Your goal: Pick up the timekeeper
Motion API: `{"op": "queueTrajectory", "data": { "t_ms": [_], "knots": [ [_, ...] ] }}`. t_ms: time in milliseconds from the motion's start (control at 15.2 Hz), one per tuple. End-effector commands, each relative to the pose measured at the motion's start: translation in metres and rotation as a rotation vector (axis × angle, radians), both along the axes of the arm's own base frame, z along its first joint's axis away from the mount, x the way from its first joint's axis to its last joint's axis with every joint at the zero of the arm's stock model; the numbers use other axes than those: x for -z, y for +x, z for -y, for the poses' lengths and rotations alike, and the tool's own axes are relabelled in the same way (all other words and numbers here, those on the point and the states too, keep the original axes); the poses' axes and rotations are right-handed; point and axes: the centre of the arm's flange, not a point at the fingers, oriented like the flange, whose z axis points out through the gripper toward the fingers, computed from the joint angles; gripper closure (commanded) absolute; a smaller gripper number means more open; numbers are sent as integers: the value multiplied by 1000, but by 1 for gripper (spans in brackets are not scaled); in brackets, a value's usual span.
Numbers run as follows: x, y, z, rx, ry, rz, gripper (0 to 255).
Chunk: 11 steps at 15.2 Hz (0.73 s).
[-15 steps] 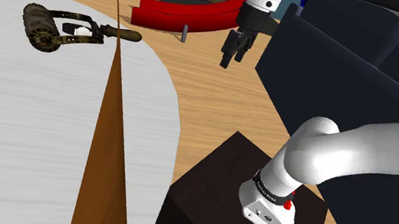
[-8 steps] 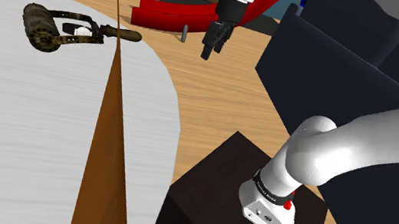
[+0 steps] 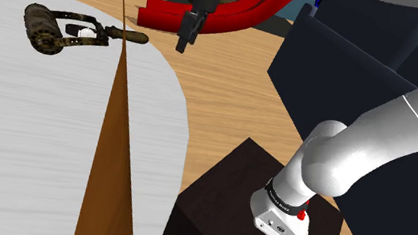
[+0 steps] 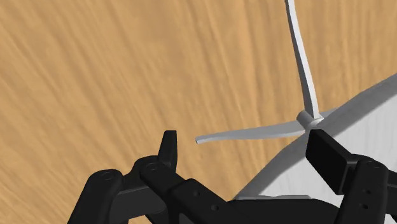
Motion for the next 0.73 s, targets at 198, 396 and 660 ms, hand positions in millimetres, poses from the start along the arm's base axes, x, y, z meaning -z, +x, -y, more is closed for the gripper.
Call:
{"op": "queueTrajectory", "data": {
  "t_ms": [198,396,660],
  "knots": [
    [-2,43,-40,-150,22,39,0],
    [-5,64,-68,-240,35,63,0],
    [-10,89,-109,-358,53,94,0]
  ]
}}
